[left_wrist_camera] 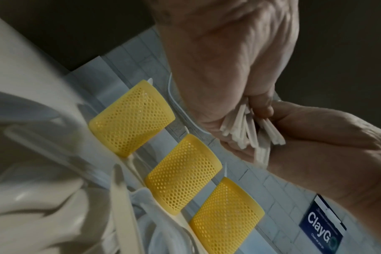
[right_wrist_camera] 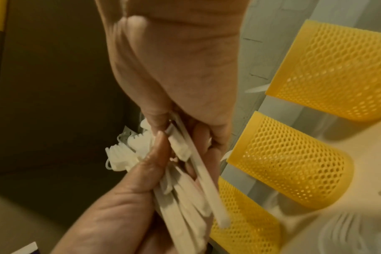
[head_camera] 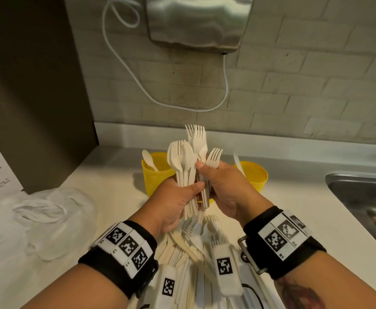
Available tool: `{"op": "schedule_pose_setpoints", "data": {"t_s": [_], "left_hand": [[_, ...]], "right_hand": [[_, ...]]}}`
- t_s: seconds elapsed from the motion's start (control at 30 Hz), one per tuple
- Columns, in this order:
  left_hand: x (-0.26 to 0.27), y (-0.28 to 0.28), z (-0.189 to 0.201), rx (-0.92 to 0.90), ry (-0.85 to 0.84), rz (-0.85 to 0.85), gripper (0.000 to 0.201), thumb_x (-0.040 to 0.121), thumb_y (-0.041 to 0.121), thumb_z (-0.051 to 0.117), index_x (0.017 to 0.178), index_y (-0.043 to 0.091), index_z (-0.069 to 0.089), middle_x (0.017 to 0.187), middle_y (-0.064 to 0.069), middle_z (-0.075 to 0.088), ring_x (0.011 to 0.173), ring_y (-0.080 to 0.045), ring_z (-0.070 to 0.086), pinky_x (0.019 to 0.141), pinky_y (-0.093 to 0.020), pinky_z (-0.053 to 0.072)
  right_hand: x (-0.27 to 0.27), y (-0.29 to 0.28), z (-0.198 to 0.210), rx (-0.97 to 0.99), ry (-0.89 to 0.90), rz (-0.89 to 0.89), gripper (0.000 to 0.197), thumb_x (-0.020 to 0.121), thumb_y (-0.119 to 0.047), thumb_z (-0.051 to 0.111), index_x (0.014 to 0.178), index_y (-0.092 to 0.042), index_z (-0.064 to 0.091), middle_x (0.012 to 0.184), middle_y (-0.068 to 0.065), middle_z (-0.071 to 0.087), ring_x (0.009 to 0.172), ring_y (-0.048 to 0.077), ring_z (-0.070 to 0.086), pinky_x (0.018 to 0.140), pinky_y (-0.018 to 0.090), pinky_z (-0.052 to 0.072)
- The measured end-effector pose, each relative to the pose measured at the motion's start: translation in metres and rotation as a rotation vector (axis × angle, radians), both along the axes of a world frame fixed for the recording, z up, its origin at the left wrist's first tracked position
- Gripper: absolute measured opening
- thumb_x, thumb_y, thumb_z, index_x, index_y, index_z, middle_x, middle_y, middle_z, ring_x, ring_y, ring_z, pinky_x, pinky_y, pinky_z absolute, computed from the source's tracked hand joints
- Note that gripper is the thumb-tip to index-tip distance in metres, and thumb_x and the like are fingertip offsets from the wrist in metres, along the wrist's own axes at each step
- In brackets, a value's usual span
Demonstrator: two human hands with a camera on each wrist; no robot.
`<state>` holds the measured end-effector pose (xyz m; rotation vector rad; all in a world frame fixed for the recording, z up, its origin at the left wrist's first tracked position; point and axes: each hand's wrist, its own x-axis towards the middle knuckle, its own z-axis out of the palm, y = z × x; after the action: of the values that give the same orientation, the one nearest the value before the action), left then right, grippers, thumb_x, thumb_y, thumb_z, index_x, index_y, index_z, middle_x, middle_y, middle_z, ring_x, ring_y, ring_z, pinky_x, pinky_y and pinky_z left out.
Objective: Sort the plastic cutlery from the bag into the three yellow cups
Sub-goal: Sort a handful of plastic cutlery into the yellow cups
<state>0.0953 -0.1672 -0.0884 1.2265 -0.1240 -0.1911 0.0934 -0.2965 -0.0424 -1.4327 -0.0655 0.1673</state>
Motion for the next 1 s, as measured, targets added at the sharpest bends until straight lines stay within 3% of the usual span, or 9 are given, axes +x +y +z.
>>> {"op": "schedule_pose_setpoints", "data": {"t_s": [0.2, 0.3, 0.4, 0.47, 0.53, 0.6, 0.7, 0.83, 1.0], "left_hand": [[-0.005, 0.0, 0.003, 0.041, -0.027, 0.021, 0.019, 0.095, 0.006, 0.059, 0.102, 0.019, 0.071, 0.108, -0.025, 0.071, 0.107, -0.047, 0.064, 0.092, -0.064, 0.05], [-0.007, -0.001, 0.005, 0.066, -0.039, 0.013, 0.023, 0.095, 0.011, 0.061, 0.096, 0.029, 0.075, 0.105, -0.017, 0.074, 0.1, -0.037, 0.07, 0.088, -0.054, 0.055], [-0.005, -0.003, 0.0, 0.037, -0.049, 0.02, 0.02, 0.096, 0.017, 0.059, 0.112, 0.022, 0.069, 0.104, -0.015, 0.074, 0.096, -0.032, 0.072, 0.084, -0.047, 0.057], [-0.003, -0.004, -0.002, -0.002, -0.024, 0.045, 0.024, 0.097, 0.023, 0.056, 0.118, 0.015, 0.064, 0.093, -0.015, 0.074, 0.087, -0.033, 0.071, 0.079, -0.048, 0.058], [0.0, -0.004, -0.003, -0.021, 0.008, 0.102, 0.022, 0.099, 0.024, 0.054, 0.113, 0.01, 0.062, 0.083, -0.016, 0.071, 0.078, -0.032, 0.071, 0.075, -0.047, 0.058], [0.002, -0.002, -0.005, -0.023, 0.04, 0.17, 0.018, 0.1, 0.024, 0.053, 0.102, 0.007, 0.06, 0.072, -0.011, 0.067, 0.067, -0.025, 0.069, 0.066, -0.04, 0.058], [0.007, 0.006, -0.009, 0.063, 0.042, 0.26, 0.018, 0.101, 0.024, 0.052, 0.089, 0.012, 0.056, 0.063, -0.003, 0.056, 0.052, -0.015, 0.06, 0.049, -0.027, 0.051], [0.013, 0.013, -0.014, 0.089, 0.038, 0.296, 0.018, 0.1, 0.024, 0.053, 0.085, 0.016, 0.053, 0.065, -0.003, 0.05, 0.048, -0.013, 0.047, 0.047, -0.028, 0.041], [0.016, 0.01, -0.012, 0.083, 0.067, 0.261, 0.017, 0.099, 0.026, 0.055, 0.086, 0.017, 0.051, 0.061, 0.001, 0.045, 0.046, -0.008, 0.039, 0.043, -0.023, 0.036]], "right_hand": [[-0.002, 0.007, -0.005, -0.035, -0.011, -0.019, 0.03, 0.101, -0.025, 0.052, 0.116, 0.0, 0.061, 0.085, 0.015, 0.063, 0.053, 0.018, 0.058, 0.045, 0.028, 0.047], [-0.002, 0.01, -0.005, -0.071, 0.011, -0.004, 0.02, 0.101, -0.024, 0.053, 0.111, -0.01, 0.063, 0.085, 0.009, 0.068, 0.064, 0.019, 0.064, 0.055, 0.031, 0.053], [0.003, 0.011, -0.007, -0.063, 0.024, -0.066, 0.021, 0.102, -0.025, 0.049, 0.106, -0.013, 0.066, 0.089, 0.011, 0.068, 0.07, 0.023, 0.062, 0.059, 0.031, 0.052], [0.006, 0.012, -0.008, 0.008, 0.036, -0.112, 0.03, 0.104, -0.026, 0.045, 0.107, -0.006, 0.067, 0.092, 0.014, 0.07, 0.069, 0.024, 0.061, 0.055, 0.03, 0.05], [0.012, 0.013, -0.008, 0.182, 0.015, -0.183, 0.031, 0.105, -0.021, 0.041, 0.11, 0.001, 0.063, 0.091, 0.014, 0.072, 0.073, 0.024, 0.065, 0.062, 0.037, 0.053], [0.021, 0.007, -0.004, 0.356, -0.044, -0.302, 0.018, 0.105, -0.013, 0.041, 0.108, -0.003, 0.056, 0.078, 0.008, 0.065, 0.066, 0.016, 0.064, 0.064, 0.032, 0.054], [0.037, -0.01, 0.011, 0.445, -0.14, -0.424, 0.009, 0.104, -0.012, 0.044, 0.102, -0.013, 0.052, 0.067, 0.0, 0.051, 0.055, 0.01, 0.047, 0.052, 0.022, 0.043], [0.058, -0.023, 0.031, 0.3, -0.291, -0.546, 0.009, 0.101, -0.019, 0.05, 0.093, -0.015, 0.052, 0.066, -0.001, 0.051, 0.056, 0.009, 0.049, 0.056, 0.023, 0.045], [0.076, -0.002, 0.017, 0.004, -0.44, -0.488, 0.013, 0.101, -0.014, 0.051, 0.091, -0.022, 0.053, 0.08, 0.0, 0.055, 0.073, 0.012, 0.055, 0.071, 0.027, 0.053]]}}
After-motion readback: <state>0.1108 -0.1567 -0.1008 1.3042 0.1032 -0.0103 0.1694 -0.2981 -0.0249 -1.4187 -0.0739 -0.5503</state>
